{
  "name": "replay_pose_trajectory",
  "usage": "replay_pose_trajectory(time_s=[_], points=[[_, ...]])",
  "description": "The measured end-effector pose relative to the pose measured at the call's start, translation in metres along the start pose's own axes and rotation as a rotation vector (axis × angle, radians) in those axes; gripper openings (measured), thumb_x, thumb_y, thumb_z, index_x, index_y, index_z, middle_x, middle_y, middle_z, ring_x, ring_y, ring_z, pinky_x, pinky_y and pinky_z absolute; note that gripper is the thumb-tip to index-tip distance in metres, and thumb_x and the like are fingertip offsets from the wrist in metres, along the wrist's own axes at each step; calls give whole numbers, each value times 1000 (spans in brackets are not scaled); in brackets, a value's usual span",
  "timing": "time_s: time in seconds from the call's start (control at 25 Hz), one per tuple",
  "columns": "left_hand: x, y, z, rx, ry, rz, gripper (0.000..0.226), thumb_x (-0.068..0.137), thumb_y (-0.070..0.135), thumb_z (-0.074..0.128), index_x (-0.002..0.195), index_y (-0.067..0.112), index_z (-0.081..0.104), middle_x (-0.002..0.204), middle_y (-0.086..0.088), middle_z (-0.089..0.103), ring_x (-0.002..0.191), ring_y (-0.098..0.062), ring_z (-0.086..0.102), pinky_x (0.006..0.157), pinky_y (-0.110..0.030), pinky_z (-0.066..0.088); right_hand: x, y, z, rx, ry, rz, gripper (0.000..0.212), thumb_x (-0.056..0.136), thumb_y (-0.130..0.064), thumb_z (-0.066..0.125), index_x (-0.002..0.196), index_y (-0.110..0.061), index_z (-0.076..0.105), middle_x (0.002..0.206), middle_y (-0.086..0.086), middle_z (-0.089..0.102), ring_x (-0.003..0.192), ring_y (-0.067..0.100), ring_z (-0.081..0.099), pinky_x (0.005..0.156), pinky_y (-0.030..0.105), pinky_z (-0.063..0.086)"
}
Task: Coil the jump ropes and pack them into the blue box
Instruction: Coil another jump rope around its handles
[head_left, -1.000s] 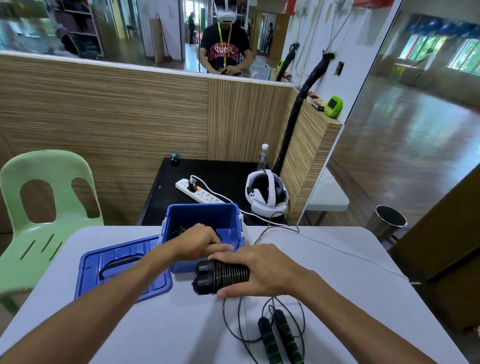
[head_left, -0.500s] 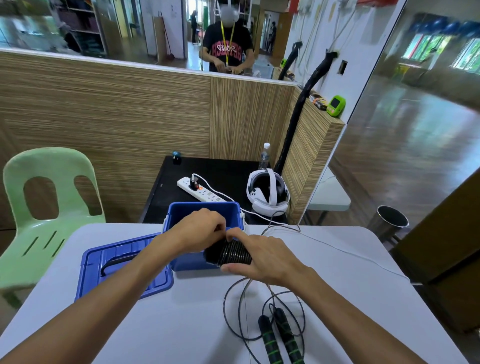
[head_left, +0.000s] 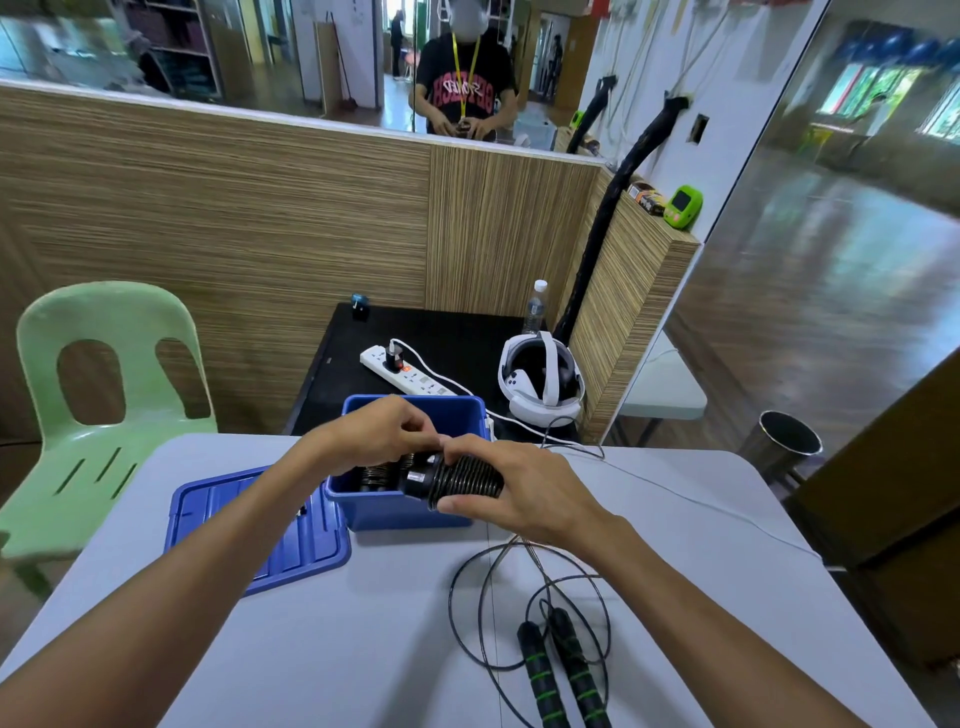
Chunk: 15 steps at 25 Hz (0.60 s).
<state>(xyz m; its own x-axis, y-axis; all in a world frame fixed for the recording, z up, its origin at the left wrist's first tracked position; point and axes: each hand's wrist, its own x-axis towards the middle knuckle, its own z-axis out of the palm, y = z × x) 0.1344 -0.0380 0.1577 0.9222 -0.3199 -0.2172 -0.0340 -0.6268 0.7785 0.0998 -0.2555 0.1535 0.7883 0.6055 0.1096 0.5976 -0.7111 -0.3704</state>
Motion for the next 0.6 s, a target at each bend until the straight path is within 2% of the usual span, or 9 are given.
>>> replay_pose_trajectory(time_s=[0.12, 0.28, 0.36, 0.44, 0.52, 0.6], points=[[-2, 4, 2, -32, -5, -38, 25, 94, 28, 60, 83, 10, 73, 59, 7, 62, 44, 1, 50, 40, -10, 34, 0, 1, 2, 13, -13, 5, 44, 84, -71, 54, 119, -46, 42, 99, -11, 63, 88, 11, 57, 73, 37, 52], [-1, 4, 3, -55, 40, -51, 27, 93, 31, 60, 82, 11, 74, 59, 4, 61, 45, 0, 49, 42, -11, 35, 3, 2, 3, 6, 27, 24, 46, 83, -72, 54, 120, -47, 46, 97, -10, 63, 89, 10, 56, 73, 35, 50], [1, 3, 3, -32, 70, -46, 28, 92, 35, 61, 81, 14, 74, 64, -3, 66, 54, -4, 54, 51, -18, 43, 5, 3, 6, -10, 36, 38, 47, 83, -74, 53, 122, -48, 48, 97, -9, 63, 91, 11, 57, 74, 35, 50], [3, 2, 3, 121, 78, -24, 26, 94, 36, 59, 84, 17, 75, 78, -5, 71, 68, -10, 61, 66, -27, 49, 6, 4, 8, -21, 15, 46, 51, 82, -76, 51, 126, -50, 48, 100, -8, 63, 93, 13, 57, 76, 35, 49], [4, 2, 5, 280, 82, 12, 21, 95, 32, 57, 89, 21, 74, 85, 0, 72, 79, -13, 63, 74, -28, 49, 7, 4, 5, -17, -23, 53, 53, 83, -75, 51, 129, -50, 48, 104, -8, 64, 96, 13, 57, 78, 36, 50], [0, 2, 9, 313, 196, 58, 13, 92, 29, 63, 88, 23, 74, 85, 6, 71, 80, -8, 63, 76, -25, 51, 6, 2, -2, -21, -60, 49, 52, 86, -70, 53, 133, -50, 48, 107, -10, 65, 98, 12, 56, 79, 37, 49]])
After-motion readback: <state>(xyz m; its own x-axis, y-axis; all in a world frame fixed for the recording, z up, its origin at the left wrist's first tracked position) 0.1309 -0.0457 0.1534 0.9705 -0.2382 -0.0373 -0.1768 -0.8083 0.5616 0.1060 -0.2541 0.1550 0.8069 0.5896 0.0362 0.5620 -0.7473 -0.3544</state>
